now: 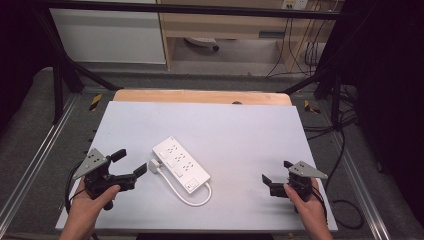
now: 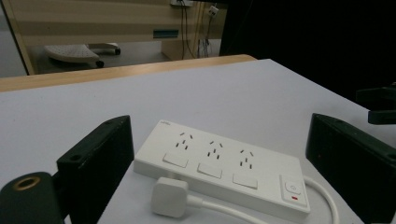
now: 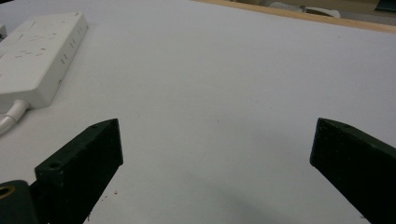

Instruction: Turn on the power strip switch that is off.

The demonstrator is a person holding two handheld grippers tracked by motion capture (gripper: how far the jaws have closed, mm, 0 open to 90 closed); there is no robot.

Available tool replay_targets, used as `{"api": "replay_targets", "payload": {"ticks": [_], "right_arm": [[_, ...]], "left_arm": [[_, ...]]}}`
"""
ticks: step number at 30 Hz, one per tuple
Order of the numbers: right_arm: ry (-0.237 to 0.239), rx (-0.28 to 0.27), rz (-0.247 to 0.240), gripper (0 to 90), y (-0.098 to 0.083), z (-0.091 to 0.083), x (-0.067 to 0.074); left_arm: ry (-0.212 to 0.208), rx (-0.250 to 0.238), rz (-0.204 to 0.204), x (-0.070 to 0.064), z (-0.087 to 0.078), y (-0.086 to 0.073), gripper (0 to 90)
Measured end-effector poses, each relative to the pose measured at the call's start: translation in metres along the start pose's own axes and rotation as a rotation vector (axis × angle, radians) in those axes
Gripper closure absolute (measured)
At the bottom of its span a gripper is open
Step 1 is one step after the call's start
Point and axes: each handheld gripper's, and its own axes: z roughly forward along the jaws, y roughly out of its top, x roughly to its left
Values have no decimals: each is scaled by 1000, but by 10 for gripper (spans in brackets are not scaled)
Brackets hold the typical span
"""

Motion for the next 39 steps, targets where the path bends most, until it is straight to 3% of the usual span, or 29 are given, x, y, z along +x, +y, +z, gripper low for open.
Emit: {"api": "replay_targets", "payload": {"ticks": [39], "right_arm": [[4,5,-2,32,0,-1,-2]], "left_arm": [[-39,64,41,-15,38,1,82]]}}
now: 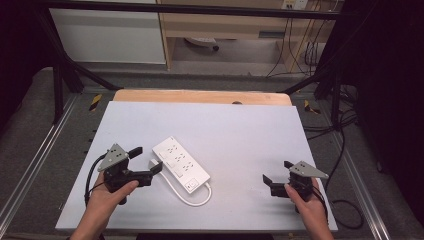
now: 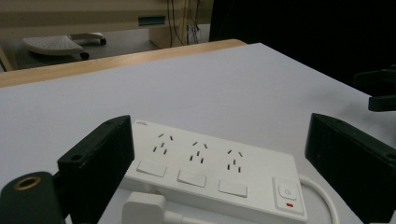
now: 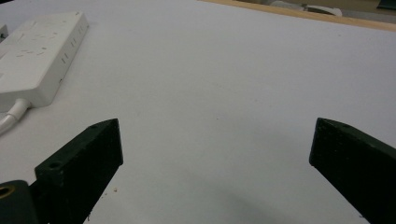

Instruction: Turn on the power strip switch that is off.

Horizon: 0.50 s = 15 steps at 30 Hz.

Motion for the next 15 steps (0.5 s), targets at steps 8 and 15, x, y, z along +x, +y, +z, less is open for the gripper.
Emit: {"api": "replay_targets", "payload": {"ticks": [8,15], "right_arm": [[0,3,-2,32,0,0,0],[-2,3,-4,32,0,-1,0]], "left_arm": [[-9,20,11,-2,8,-2,82],[-13,22,18,-2,12,-3,87]]}}
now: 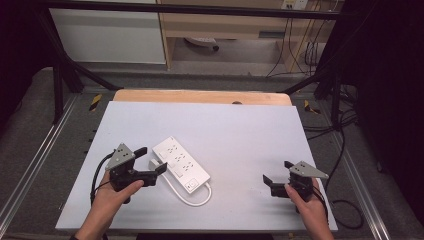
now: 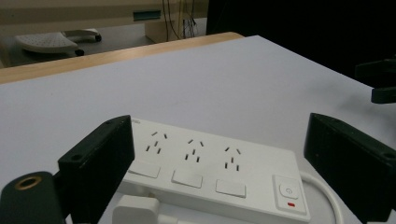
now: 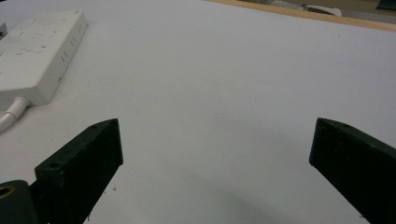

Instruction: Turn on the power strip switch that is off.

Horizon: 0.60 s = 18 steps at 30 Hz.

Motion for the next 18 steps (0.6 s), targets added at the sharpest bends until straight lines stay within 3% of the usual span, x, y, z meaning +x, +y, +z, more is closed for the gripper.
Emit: {"api": "replay_targets", "payload": {"ticks": [18], "right_arm": [[2,1,-10,31,0,0,1]], "left_arm": [[-20,39,5,-4,20,-5,62]]}}
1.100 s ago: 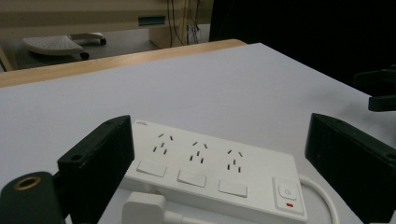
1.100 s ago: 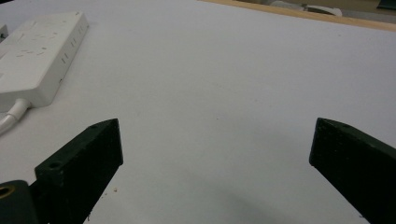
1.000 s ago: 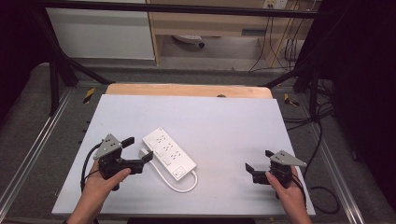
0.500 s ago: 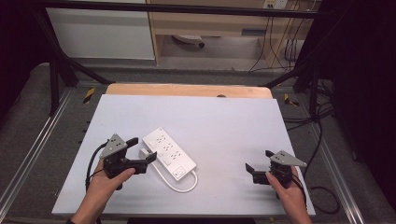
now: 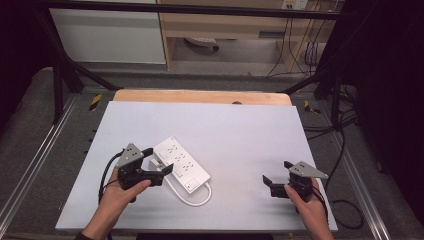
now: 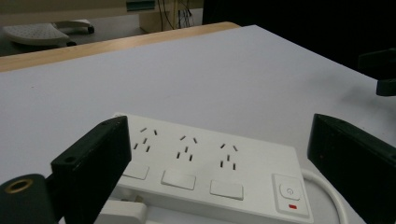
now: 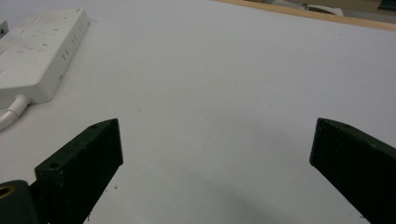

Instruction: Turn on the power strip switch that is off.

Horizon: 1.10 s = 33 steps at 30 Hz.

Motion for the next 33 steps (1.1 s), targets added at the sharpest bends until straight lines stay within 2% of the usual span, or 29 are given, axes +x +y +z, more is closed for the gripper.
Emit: {"api": "replay_targets", "payload": {"ticks": [11,20,25,31,32,33], "right_arm": [[1,4,-2,29,0,0,0],[0,5,-1,28,0,0,0],[-2,6,0,28,-1,0,0],[0,10,0,28,-1,0,0],[0,11,-1,28,-1,0,0],[0,11,-1,28,-1,0,0]], "left_arm": [[-14,49,46,-6,17,-5,60],[-28,75,30,-9,25,-8,65],[-31,91,23,-11,30,-11,105],[-38,107,33,-12,35,-15,177],[-39,110,32,-13,36,-16,229],[-38,112,31,-13,37,-16,245]]}}
